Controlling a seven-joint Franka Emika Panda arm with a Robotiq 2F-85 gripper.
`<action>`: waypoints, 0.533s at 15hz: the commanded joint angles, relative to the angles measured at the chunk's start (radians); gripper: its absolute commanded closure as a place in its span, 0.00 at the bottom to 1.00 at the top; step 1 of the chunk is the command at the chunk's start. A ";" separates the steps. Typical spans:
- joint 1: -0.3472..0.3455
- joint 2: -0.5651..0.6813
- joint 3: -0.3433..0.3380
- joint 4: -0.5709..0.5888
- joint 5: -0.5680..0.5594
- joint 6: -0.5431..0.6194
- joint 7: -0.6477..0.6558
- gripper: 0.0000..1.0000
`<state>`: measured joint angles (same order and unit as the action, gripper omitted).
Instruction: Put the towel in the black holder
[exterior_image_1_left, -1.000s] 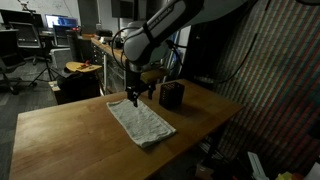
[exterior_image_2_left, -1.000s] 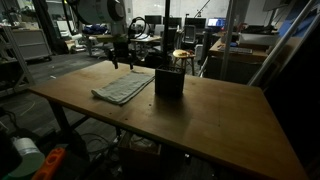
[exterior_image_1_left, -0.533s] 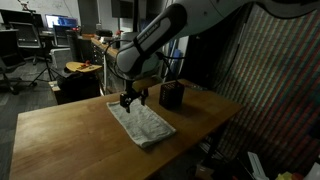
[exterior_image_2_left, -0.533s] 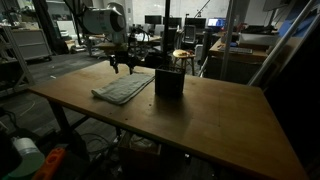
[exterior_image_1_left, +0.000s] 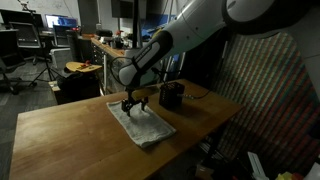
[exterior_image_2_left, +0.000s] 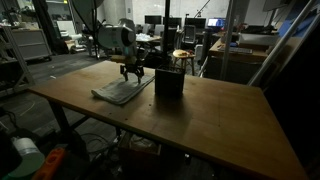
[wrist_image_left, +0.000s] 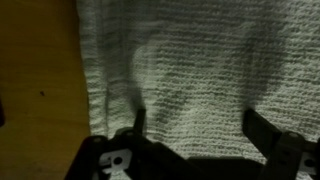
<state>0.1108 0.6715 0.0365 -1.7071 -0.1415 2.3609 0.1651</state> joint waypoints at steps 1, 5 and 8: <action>0.014 0.051 -0.025 0.065 0.030 0.005 0.025 0.32; 0.022 0.017 -0.038 0.060 0.027 -0.011 0.057 0.64; 0.028 -0.019 -0.046 0.052 0.019 -0.027 0.072 0.86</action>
<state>0.1144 0.6831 0.0169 -1.6603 -0.1299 2.3590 0.2137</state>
